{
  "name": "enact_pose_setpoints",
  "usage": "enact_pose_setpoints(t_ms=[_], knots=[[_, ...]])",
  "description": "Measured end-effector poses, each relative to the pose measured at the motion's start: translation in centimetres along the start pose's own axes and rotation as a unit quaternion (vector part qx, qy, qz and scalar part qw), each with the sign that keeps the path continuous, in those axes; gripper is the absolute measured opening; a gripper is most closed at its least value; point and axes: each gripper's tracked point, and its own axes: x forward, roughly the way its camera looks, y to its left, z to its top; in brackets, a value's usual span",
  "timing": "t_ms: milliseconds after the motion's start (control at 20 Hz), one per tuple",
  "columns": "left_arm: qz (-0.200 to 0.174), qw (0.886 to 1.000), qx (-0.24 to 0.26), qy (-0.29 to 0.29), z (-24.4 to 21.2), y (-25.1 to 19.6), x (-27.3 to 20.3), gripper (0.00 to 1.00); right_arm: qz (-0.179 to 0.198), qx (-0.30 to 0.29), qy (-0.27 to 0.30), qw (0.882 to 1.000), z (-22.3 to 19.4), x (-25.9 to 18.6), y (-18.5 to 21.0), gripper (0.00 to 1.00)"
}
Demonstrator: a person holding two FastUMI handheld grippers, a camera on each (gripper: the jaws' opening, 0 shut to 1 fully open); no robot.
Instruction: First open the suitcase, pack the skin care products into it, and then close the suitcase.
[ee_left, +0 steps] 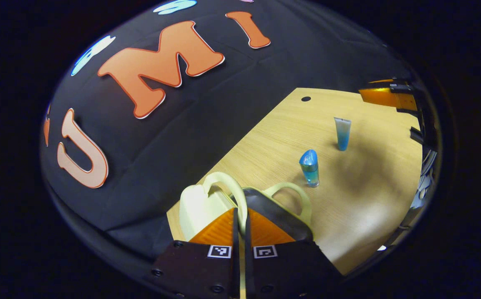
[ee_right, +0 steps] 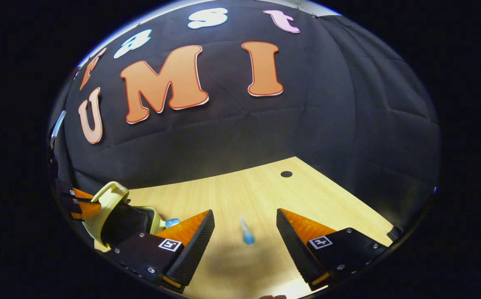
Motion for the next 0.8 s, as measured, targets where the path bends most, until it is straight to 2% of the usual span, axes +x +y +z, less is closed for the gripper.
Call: enact_pose_setpoints(t_ms=[100,250,300,450,550,700,800], knots=[[-0.019,1.0,-0.003,-0.014,0.1,-0.3,-0.4,0.05,-0.005,0.001,-0.012,1.0,0.6,-0.7,1.2,0.95],[-0.088,0.991,-0.096,-0.03,0.0,-0.4,-0.4,0.05,-0.028,-0.031,-0.04,0.998,1.6,-1.9,2.0,0.95],[-0.096,0.988,-0.117,-0.035,-0.1,0.1,-0.7,0.05,-0.032,-0.037,-0.043,0.998,1.8,-2.3,2.5,0.95],[-0.062,0.985,-0.146,-0.062,0.0,6.4,-2.1,0.05,-0.014,-0.048,-0.056,0.997,3.1,-3.6,5.4,0.95],[-0.044,0.979,-0.188,-0.071,-1.4,10.9,-3.8,0.05,-0.007,-0.061,-0.067,0.996,3.9,-3.8,6.9,0.95],[-0.018,0.966,-0.247,-0.078,-6.0,17.3,-5.7,0.07,0.018,-0.059,-0.068,0.996,4.4,-3.9,9.8,0.95],[0.004,0.961,-0.268,-0.065,-10.4,21.0,-7.4,0.05,0.035,-0.059,-0.065,0.995,4.5,-3.9,11.7,0.95]])
